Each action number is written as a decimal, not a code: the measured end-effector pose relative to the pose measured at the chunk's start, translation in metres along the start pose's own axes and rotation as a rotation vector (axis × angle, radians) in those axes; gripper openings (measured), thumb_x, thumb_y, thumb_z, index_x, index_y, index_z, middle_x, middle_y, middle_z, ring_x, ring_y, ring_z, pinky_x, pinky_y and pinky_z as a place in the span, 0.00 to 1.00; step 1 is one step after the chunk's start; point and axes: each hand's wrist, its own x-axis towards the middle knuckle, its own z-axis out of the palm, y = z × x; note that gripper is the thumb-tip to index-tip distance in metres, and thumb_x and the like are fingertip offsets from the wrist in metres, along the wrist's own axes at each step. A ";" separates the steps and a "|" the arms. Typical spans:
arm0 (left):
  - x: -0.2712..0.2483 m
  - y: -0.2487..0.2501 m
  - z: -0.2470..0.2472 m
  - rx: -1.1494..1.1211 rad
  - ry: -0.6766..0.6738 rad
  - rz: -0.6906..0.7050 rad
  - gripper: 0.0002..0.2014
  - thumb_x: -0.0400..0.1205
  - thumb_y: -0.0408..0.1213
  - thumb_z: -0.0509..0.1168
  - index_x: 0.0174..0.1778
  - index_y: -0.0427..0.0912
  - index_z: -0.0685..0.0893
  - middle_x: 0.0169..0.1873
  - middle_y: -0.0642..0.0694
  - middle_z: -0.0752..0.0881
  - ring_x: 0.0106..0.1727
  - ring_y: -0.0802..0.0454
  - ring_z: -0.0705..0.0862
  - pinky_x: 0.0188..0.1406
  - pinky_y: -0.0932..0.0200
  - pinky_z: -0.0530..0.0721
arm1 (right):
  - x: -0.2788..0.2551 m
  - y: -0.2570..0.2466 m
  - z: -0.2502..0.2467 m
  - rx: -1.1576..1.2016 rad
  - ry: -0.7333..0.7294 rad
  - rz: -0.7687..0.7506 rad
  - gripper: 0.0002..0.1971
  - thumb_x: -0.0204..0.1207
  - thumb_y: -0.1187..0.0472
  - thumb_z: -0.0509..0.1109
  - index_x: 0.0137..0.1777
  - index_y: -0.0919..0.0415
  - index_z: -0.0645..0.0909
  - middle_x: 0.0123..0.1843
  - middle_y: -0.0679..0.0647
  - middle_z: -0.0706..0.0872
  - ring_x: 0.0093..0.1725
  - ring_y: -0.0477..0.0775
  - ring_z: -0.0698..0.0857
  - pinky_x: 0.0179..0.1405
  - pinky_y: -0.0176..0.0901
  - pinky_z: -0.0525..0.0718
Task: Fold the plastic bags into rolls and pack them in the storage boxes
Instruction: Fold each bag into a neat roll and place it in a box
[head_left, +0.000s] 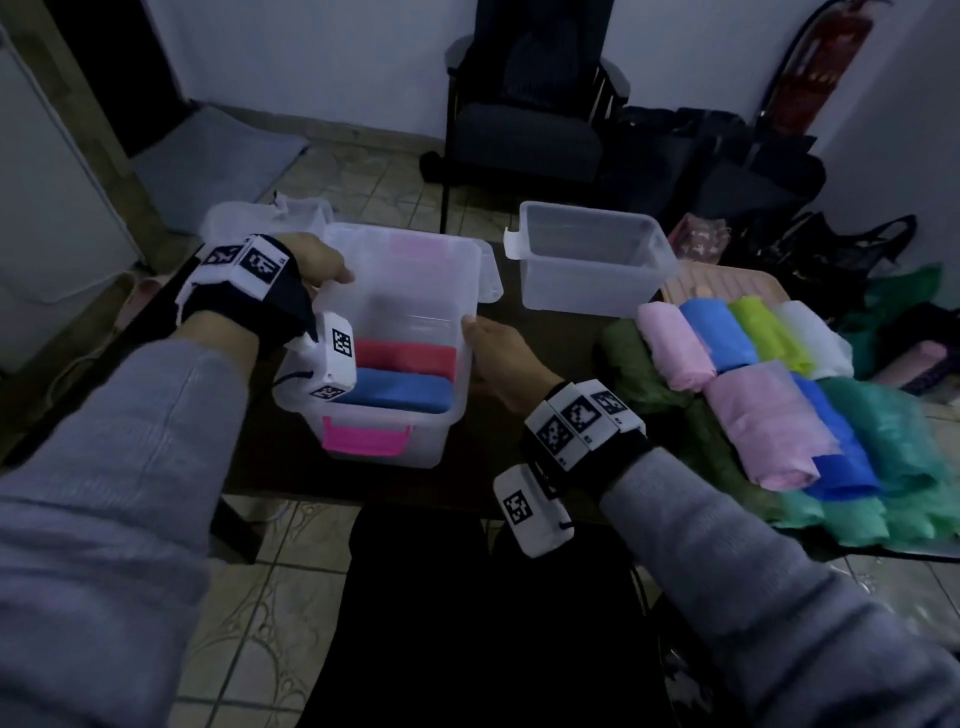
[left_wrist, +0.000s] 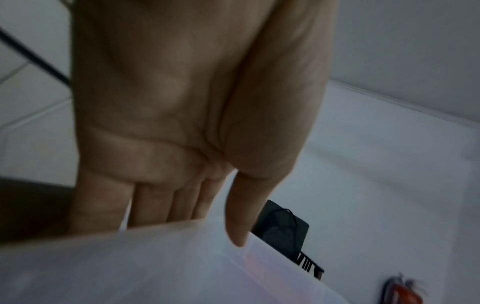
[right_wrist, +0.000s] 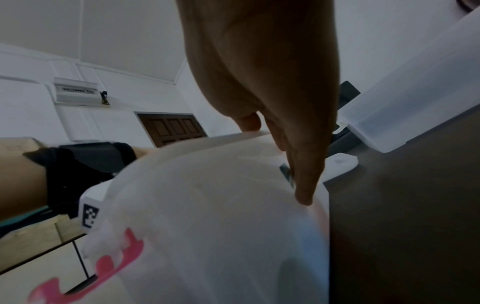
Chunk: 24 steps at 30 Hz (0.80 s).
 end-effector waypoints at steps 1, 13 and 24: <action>-0.001 0.001 -0.001 0.053 -0.008 0.001 0.26 0.82 0.40 0.65 0.71 0.27 0.72 0.69 0.31 0.76 0.70 0.33 0.76 0.70 0.43 0.74 | 0.001 0.001 -0.002 -0.019 -0.015 0.006 0.20 0.87 0.54 0.51 0.65 0.68 0.75 0.65 0.71 0.80 0.65 0.70 0.80 0.66 0.68 0.77; -0.144 0.108 0.006 -0.171 0.070 0.532 0.24 0.85 0.48 0.58 0.77 0.48 0.67 0.76 0.46 0.70 0.74 0.47 0.70 0.67 0.53 0.69 | 0.017 0.025 -0.122 -0.700 0.475 -0.027 0.19 0.81 0.58 0.62 0.71 0.58 0.74 0.70 0.57 0.78 0.68 0.58 0.77 0.67 0.50 0.76; -0.124 0.092 0.199 0.004 -0.302 0.384 0.30 0.86 0.51 0.53 0.82 0.45 0.54 0.83 0.40 0.46 0.84 0.42 0.44 0.81 0.42 0.47 | 0.040 0.056 -0.192 -0.838 0.714 0.222 0.24 0.78 0.61 0.65 0.71 0.70 0.68 0.71 0.70 0.71 0.73 0.67 0.68 0.68 0.57 0.69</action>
